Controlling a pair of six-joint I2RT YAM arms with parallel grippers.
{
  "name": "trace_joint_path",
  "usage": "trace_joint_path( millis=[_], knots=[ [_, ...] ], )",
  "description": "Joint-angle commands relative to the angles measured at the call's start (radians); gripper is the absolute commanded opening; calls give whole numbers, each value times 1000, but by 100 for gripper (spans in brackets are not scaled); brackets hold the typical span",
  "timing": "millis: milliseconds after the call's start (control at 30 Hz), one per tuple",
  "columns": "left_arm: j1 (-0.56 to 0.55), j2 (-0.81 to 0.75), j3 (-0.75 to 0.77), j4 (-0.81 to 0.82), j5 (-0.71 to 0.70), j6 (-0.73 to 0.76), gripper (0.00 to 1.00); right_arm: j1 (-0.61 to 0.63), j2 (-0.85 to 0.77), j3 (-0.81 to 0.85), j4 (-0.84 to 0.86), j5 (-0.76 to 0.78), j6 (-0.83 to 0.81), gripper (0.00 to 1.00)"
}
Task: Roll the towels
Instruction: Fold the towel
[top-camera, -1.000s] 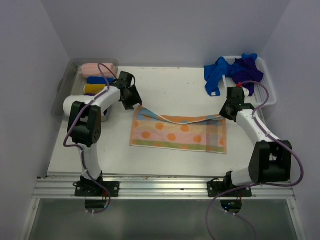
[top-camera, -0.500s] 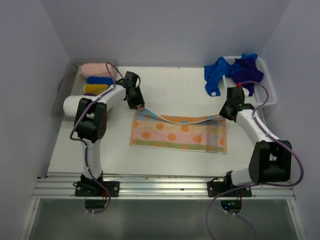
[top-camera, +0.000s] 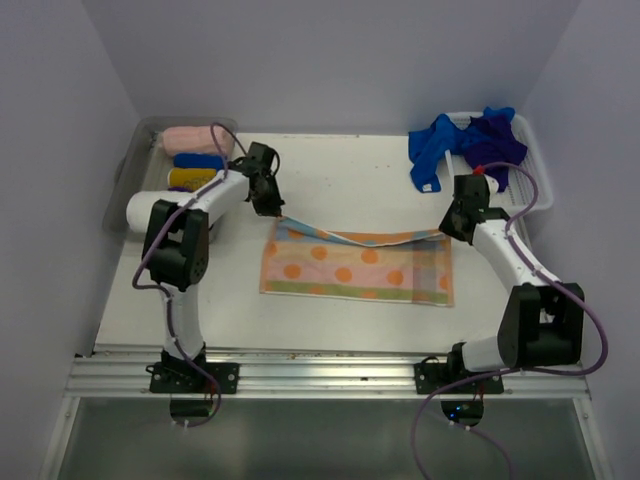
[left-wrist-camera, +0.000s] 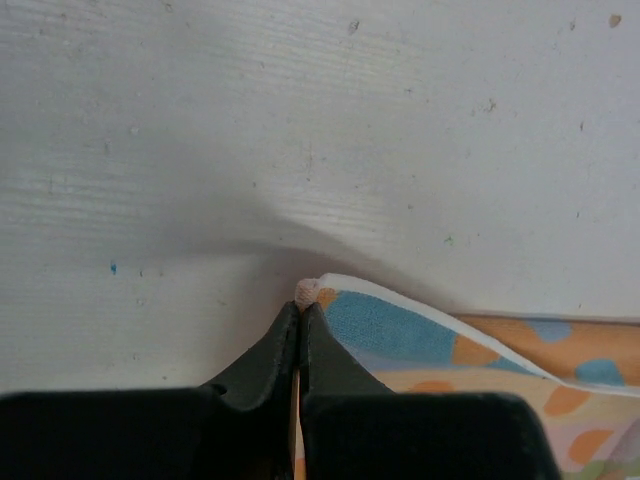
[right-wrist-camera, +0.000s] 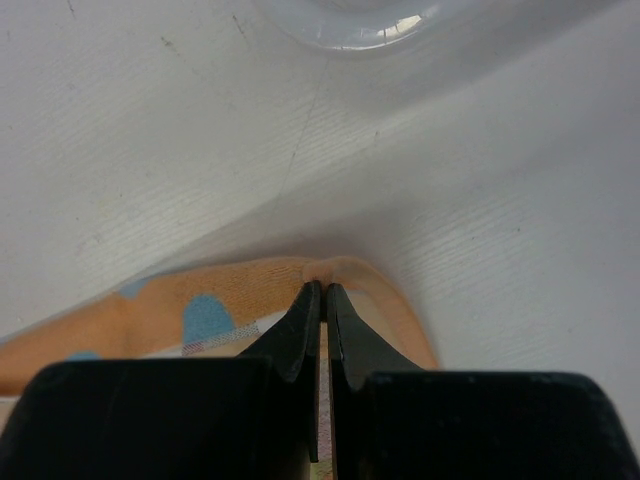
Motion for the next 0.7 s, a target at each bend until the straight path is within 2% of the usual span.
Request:
trace_joint_path(
  millis=[0, 200, 567, 667],
  knots=[
    [2, -144, -72, 56, -9, 50, 0, -4, -68, 27, -14, 19, -17, 0],
    [5, -315, -252, 177, 66, 89, 0, -4, -144, -4, -68, 2, -20, 0],
    [5, -548, -549, 230, 139, 95, 0, -4, -339, -224, -197, -76, 64, 0],
    [4, -603, -617, 243, 152, 75, 0, -6, -372, -252, -226, -48, 77, 0]
  ],
)
